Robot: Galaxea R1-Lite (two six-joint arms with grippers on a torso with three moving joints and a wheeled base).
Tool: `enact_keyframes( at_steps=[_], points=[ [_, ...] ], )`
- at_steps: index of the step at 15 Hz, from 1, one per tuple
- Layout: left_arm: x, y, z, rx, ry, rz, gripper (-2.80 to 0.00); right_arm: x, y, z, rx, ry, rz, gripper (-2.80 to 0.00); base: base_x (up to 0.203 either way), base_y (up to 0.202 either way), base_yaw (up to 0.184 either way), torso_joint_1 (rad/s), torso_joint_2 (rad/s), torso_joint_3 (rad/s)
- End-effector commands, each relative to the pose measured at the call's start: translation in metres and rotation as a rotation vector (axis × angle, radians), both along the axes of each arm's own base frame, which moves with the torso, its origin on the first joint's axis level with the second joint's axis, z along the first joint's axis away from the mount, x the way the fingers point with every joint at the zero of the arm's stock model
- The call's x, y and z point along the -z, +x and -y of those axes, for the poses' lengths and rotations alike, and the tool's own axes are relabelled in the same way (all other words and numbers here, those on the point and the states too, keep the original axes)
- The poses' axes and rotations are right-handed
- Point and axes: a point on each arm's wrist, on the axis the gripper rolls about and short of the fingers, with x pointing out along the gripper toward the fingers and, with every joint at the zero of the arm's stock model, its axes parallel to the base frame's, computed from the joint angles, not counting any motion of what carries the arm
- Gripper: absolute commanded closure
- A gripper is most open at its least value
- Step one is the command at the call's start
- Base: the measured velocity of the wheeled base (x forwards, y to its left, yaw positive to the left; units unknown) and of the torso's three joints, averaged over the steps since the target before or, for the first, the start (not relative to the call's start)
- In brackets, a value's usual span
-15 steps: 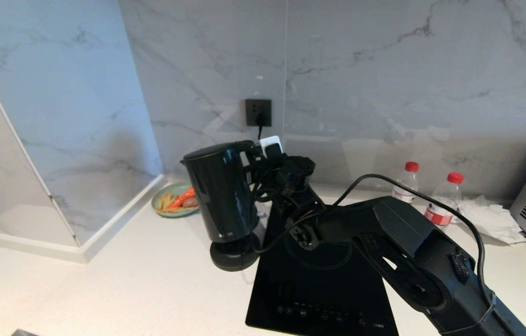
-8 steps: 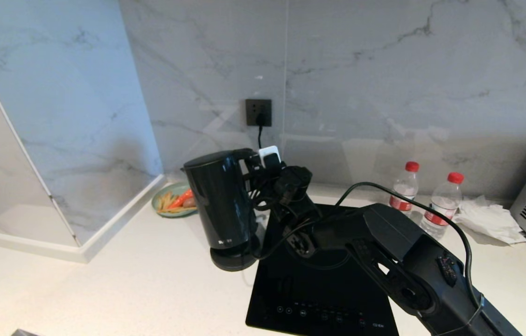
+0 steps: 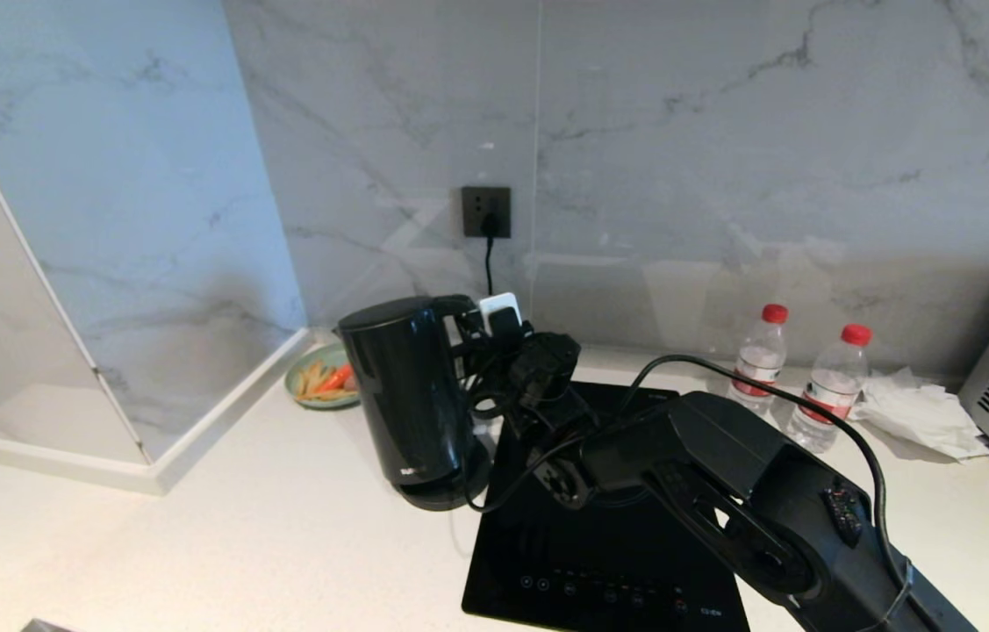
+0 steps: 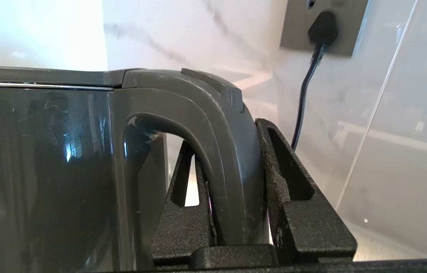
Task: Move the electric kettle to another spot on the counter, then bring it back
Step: Place it on the power base
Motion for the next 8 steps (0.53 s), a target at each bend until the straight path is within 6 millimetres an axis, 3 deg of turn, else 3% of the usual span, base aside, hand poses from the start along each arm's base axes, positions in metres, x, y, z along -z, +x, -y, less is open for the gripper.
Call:
enact_keyframes(
  at_steps=[1, 8],
  points=[
    [0.001, 0.000, 0.000, 0.000, 0.000, -0.001, 0.00, -0.002, -0.009, 0.002, -0.007, -0.015, -0.018, 0.00, 0.000, 0.000, 0.000, 0.000, 0.00, 0.000],
    [0.001, 0.000, 0.000, 0.000, 0.000, -0.001, 0.00, -0.011, -0.024, 0.014, -0.006, -0.023, -0.027, 0.00, 0.000, 0.000, 0.000, 0.000, 0.00, 0.000]
  ],
)
